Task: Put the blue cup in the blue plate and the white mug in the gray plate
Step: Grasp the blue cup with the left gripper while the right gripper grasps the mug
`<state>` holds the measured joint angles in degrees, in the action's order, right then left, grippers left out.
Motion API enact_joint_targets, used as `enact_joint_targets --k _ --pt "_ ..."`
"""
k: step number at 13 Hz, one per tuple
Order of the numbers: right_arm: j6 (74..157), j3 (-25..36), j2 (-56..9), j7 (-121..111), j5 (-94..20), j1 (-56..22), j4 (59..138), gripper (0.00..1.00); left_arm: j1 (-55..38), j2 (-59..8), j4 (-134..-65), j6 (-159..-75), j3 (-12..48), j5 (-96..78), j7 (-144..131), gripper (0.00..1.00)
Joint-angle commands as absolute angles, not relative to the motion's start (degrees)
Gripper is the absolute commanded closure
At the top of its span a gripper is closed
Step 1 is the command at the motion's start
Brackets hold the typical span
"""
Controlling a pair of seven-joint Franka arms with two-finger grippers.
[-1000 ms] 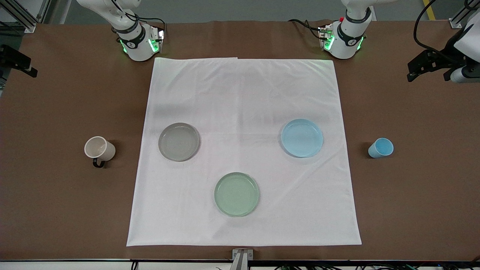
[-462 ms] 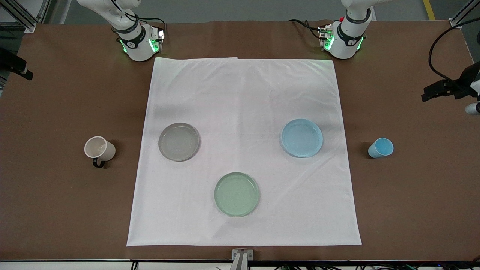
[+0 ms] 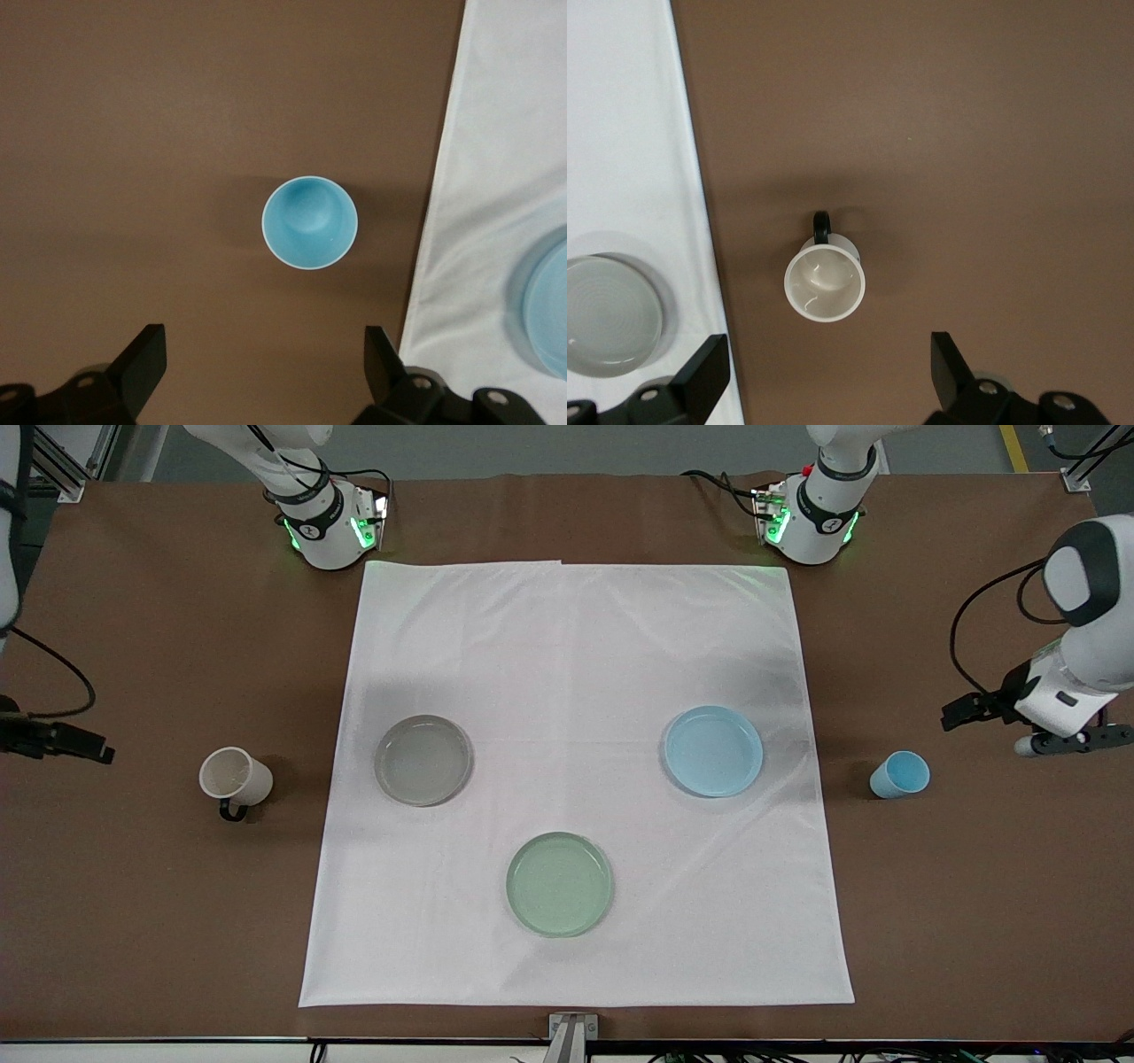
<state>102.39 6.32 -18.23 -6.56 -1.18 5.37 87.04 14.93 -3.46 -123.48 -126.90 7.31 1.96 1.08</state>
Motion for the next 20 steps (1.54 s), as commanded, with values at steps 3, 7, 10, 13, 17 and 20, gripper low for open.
enact_joint_targets --k 3,7,10,13,17,20 --pt "119.1 5.7 -23.4 -5.3 -2.3 4.6 96.2 0.02 17.0 -10.1 -126.7 -137.3 7.6 2.6 1.4 0.22" --pt "136.0 5.5 -25.1 -4.0 -3.2 3.3 107.6 0.03 17.2 -15.2 -126.3 -142.7 7.6 2.6 0.9 0.44" --pt "137.0 4.9 -26.7 -4.0 -3.3 3.5 109.0 0.08 17.2 -17.5 -125.4 -143.5 7.7 2.4 0.5 0.56" --pt "136.9 4.7 -27.9 -4.7 -3.3 3.6 109.4 0.2 17.1 -18.3 -125.2 -143.5 7.9 1.9 0.4 0.83" --pt "136.9 4.7 -28.5 -4.7 -3.4 3.7 109.6 0.31 16.8 -15.3 -125.5 -142.4 10.3 1.8 0.4 1.0" --pt "136.8 4.7 -28.7 -4.7 -3.5 3.7 109.6 0.5 16.8 -12.1 -125.3 -136.7 17.2 1.8 -10.2 1.0"
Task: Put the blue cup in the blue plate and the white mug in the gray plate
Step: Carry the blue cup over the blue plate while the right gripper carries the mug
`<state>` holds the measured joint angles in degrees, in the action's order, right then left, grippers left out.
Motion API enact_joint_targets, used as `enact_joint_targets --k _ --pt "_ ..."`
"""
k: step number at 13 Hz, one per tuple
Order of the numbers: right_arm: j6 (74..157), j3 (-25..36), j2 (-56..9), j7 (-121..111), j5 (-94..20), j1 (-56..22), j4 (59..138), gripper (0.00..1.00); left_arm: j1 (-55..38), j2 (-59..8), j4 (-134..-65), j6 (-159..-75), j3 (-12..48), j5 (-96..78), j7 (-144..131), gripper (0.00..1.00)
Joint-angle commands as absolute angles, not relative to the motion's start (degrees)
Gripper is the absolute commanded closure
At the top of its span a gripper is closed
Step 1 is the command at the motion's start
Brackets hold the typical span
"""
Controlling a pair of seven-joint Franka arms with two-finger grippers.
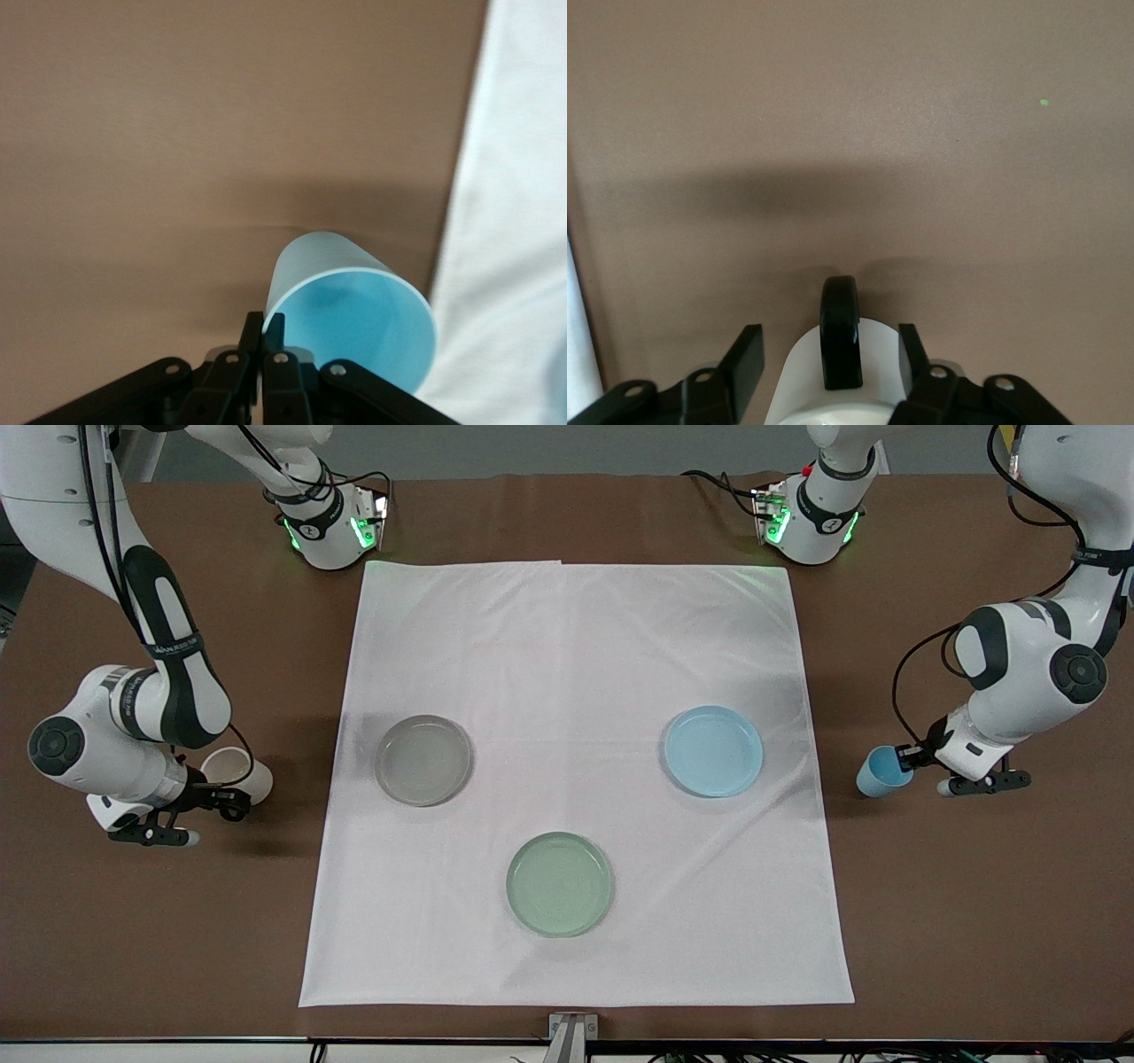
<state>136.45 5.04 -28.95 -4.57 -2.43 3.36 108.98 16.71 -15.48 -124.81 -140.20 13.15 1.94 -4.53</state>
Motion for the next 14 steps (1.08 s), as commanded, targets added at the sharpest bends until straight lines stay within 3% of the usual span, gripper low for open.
enact_joint_targets --k 1,3,4,7,11,12,13,14 --pt "136.7 4.7 -28.7 -4.7 -3.5 3.7 109.6 0.63 16.8 -11.6 -125.3 -135.5 19.5 1.8 -14.2 1.0" --pt "136.6 4.7 -28.7 -4.7 -3.5 3.6 109.3 0.96 16.7 -11.6 -125.6 -135.1 24.1 1.8 -21.2 1.0" --pt "136.5 4.7 -28.5 -4.6 -3.5 3.5 109.2 1.0 16.6 -11.9 -125.6 -135.2 26.3 1.8 -25.1 1.0" --pt "130.0 2.9 -26.1 -1.6 -3.6 2.2 106.5 1.0 15.7 -14.0 -125.5 -135.8 32.7 1.8 -36.0 1.0" --pt "126.6 -6.3 -23.6 11.1 -3.9 1.4 106.8 1.0 10.6 -17.7 -125.2 -138.9 33.0 2.1 -43.8 0.99" --pt "126.9 -8.6 -23.6 12.5 -4.3 1.4 107.0 1.0 10.3 -19.0 -125.1 -139.9 33.0 2.2 -44.0 0.96" --pt "127.2 -10.0 -23.6 12.7 -4.3 0.9 107.4 1.0 10.3 -20.0 -124.5 -140.4 33.0 2.2 -44.3 0.83" --pt "127.3 -10.5 -23.6 12.7 -4.3 -0.8 107.7 1.0 10.4 -20.6 -123.8 -140.4 33.0 2.2 -45.1 0.57"
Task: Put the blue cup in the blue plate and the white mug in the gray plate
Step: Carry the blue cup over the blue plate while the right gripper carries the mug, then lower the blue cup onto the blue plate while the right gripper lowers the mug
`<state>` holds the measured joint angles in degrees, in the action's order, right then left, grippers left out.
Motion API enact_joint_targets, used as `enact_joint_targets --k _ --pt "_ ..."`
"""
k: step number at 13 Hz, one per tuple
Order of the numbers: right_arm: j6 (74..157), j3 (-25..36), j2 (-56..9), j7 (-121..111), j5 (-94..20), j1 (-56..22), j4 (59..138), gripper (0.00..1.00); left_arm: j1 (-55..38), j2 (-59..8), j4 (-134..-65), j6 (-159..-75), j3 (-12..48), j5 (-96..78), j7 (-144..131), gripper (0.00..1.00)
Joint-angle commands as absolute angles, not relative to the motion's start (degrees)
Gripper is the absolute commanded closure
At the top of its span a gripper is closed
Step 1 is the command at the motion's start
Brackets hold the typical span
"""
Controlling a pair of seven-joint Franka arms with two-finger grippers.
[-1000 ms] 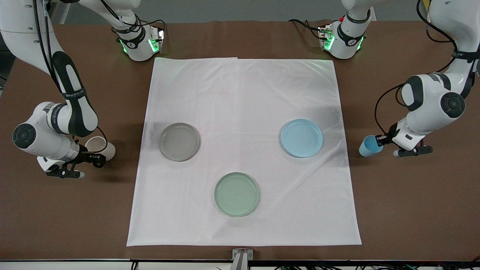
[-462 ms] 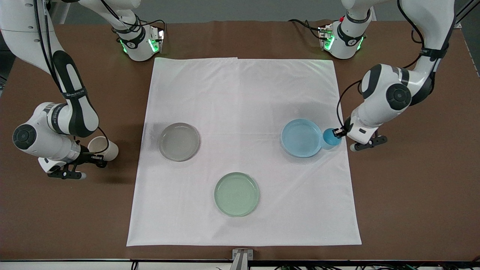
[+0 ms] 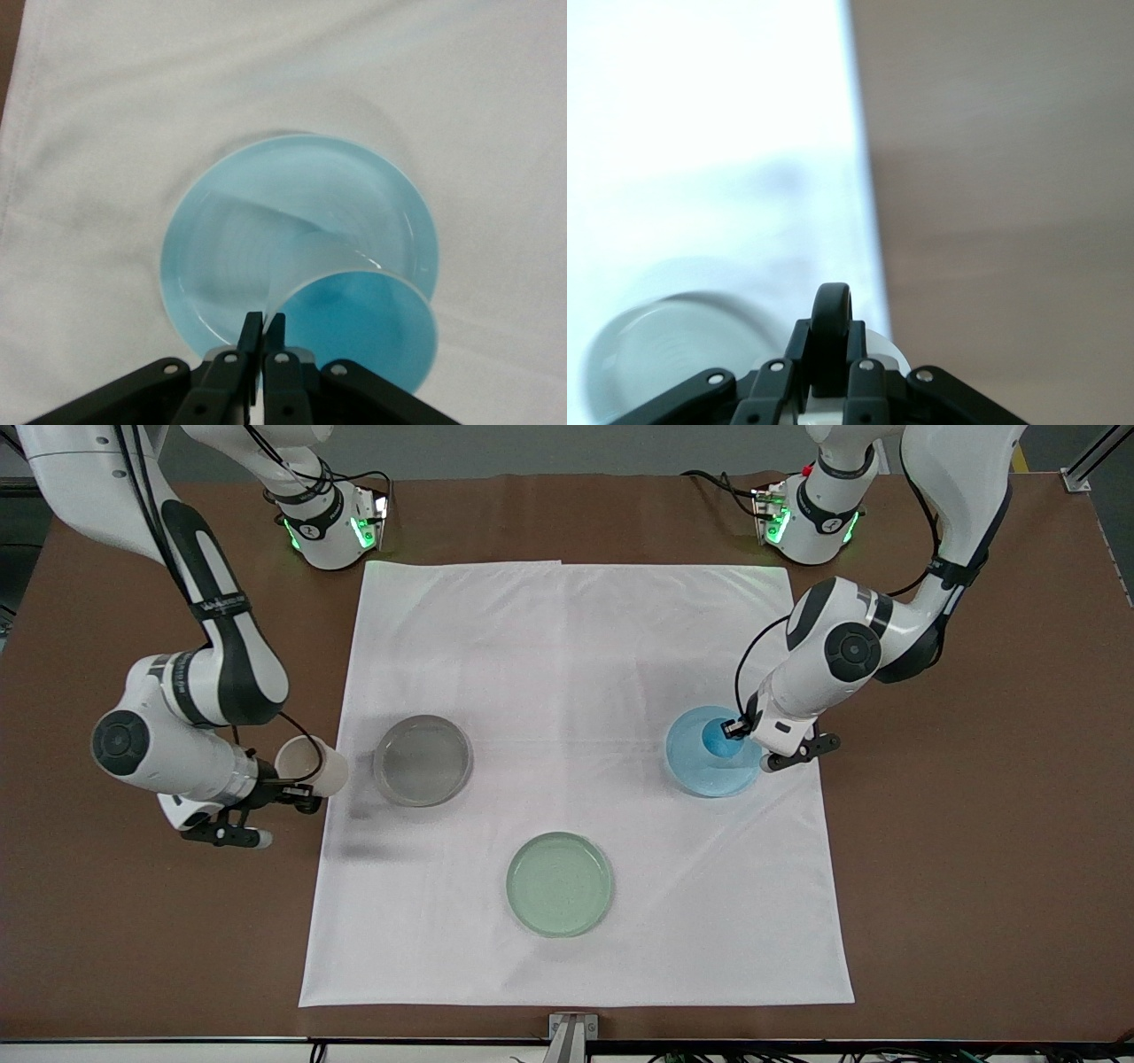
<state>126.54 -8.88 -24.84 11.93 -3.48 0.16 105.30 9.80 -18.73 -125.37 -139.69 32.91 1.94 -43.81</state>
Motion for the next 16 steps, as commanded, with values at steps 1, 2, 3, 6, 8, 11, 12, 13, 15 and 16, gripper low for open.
enact_joint_targets --k 1,2,3,6,8,11,12,13,15,16 --pt "127.5 -10.5 -23.7 13.1 -4.2 -3.0 107.7 1.0 10.6 -20.4 -123.1 -140.2 33.0 2.3 -45.2 0.21" --pt "128.1 -10.5 -23.8 14.1 -4.2 -4.3 107.8 1.0 10.8 -19.8 -122.1 -139.4 33.0 2.4 -44.7 0.0" --pt "129.4 -10.5 -23.9 16.2 -4.0 -5.7 108.5 1.0 11.1 -19.3 -120.3 -137.7 33.0 2.5 -44.6 0.0" --pt "131.1 -10.2 -24.3 21.5 -2.9 -9.7 108.9 1.0 11.1 -18.8 -106.8 -123.2 32.9 2.6 -42.8 0.0" --pt "131.9 -10.2 -24.5 24.8 -0.5 -11.1 109.2 1.0 11.9 -18.8 -98.3 -115.3 32.4 5.2 -39.0 0.0" --pt "133.0 -10.2 -25.0 29.3 4.7 -12.5 110.8 1.0 13.0 -16.5 -92.7 -108.3 32.3 14.0 -35.1 0.0" --pt "133.8 -10.2 -25.0 29.9 5.8 -12.7 111.5 1.0 14.2 -15.6 -90.8 -105.7 32.4 15.5 -33.4 0.0" --pt "135.0 -10.2 -25.0 29.9 6.0 -12.6 112.4 1.0 15.5 -14.2 -89.5 -101.8 32.6 15.6 -32.1 0.0" --pt "137.3 -10.2 -25.4 29.9 6.0 -12.5 113.6 1.0 18.6 -12.1 -87.5 -97.4 33.1 14.9 -27.8 0.0" --pt "137.3 -10.2 -25.6 30.0 6.0 -12.6 113.5 1.0 19.0 -10.2 -87.1 -96.1 32.9 14.8 -23.5 0.0"
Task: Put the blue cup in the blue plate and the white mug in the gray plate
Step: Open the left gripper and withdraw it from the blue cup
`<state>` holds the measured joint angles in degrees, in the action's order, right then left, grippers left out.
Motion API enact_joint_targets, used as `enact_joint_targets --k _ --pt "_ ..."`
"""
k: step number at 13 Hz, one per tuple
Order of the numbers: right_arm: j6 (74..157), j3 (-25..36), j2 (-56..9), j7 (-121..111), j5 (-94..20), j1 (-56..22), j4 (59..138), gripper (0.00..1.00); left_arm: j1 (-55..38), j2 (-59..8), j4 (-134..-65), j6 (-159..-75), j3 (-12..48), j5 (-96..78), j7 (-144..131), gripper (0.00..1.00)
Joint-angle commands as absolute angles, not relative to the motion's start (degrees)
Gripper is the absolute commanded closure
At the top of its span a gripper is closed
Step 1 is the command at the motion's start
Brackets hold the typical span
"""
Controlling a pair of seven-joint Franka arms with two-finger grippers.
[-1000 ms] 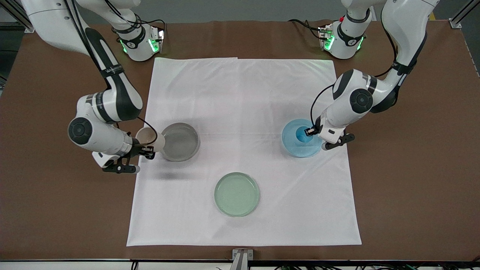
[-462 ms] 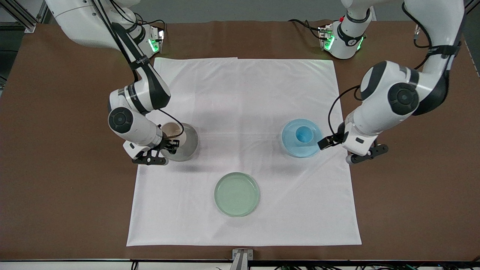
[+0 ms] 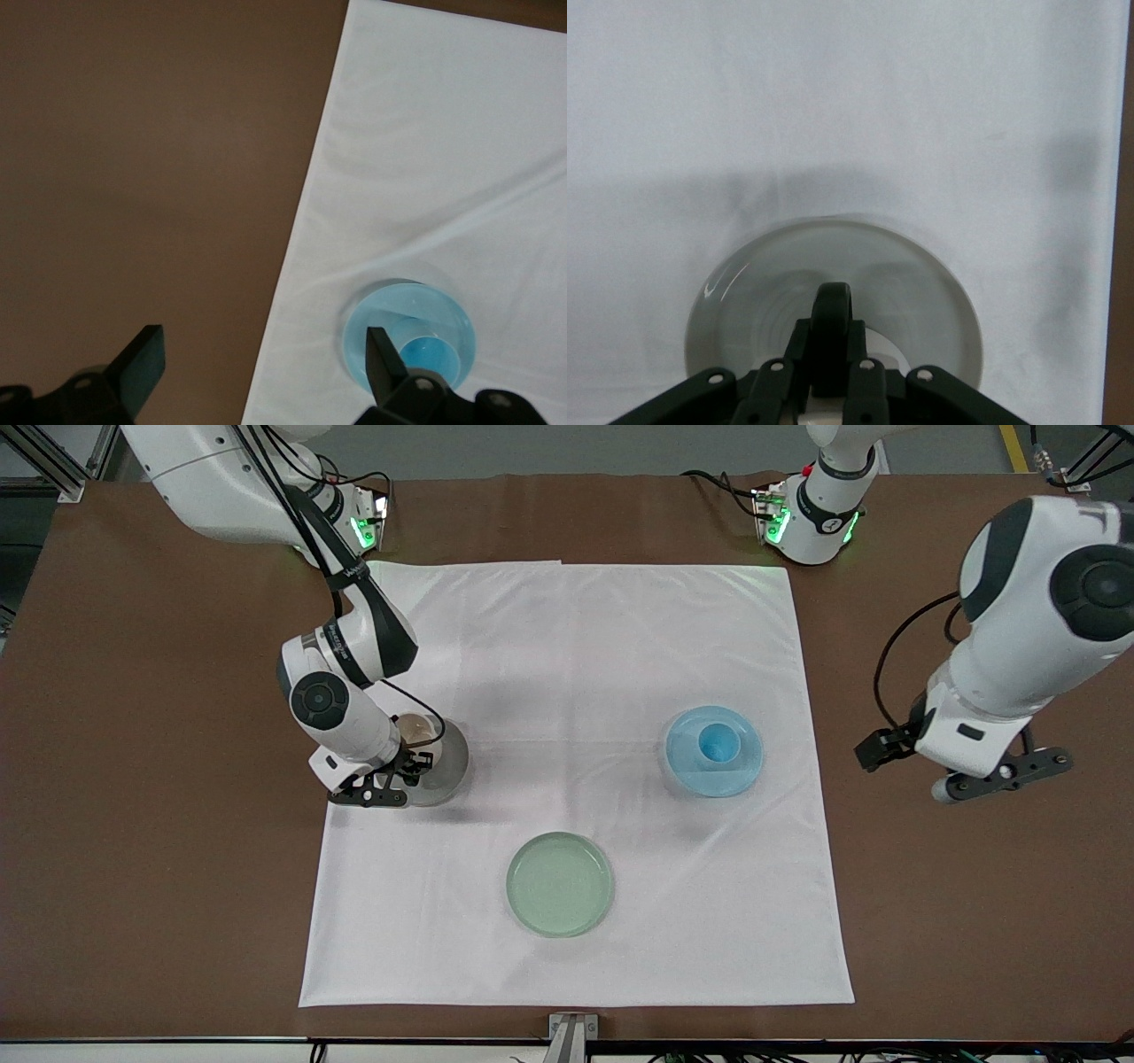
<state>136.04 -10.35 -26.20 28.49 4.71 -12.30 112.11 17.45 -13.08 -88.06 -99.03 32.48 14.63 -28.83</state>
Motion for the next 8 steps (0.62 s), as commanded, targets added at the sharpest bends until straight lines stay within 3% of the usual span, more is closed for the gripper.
enact_joint_targets --k 1,2,3,4,6,8 --pt "137.3 -10.2 -25.8 30.0 6.0 -12.5 113.4 0.97 17.9 -7.6 -87.4 -95.5 31.1 14.2 -19.5 0.0" --pt "136.9 -10.2 -25.8 30.2 6.0 -12.1 113.0 0.68 15.2 -5.7 -87.5 -93.7 27.0 13.0 -17.2 0.0" --pt "137.1 -10.3 -25.8 30.2 5.9 -12.0 112.9 0.09 11.0 -4.1 -87.4 -91.0 21.2 10.0 -14.7 0.0" --pt "136.8 -10.2 -25.8 30.1 5.9 -11.9 112.6 0.0 7.9 -2.0 -87.6 -89.1 15.4 5.7 -11.9 0.0" --pt "136.0 -10.2 -25.8 29.6 5.9 -11.7 110.2 0.0 3.9 0.5 -88.4 -85.9 7.9 1.3 -6.7 0.0" --pt "130.2 -10.1 -25.7 28.0 6.0 -9.9 105.2 0.0 2.4 3.0 -91.0 -85.3 5.5 0.3 -5.8 0.0"
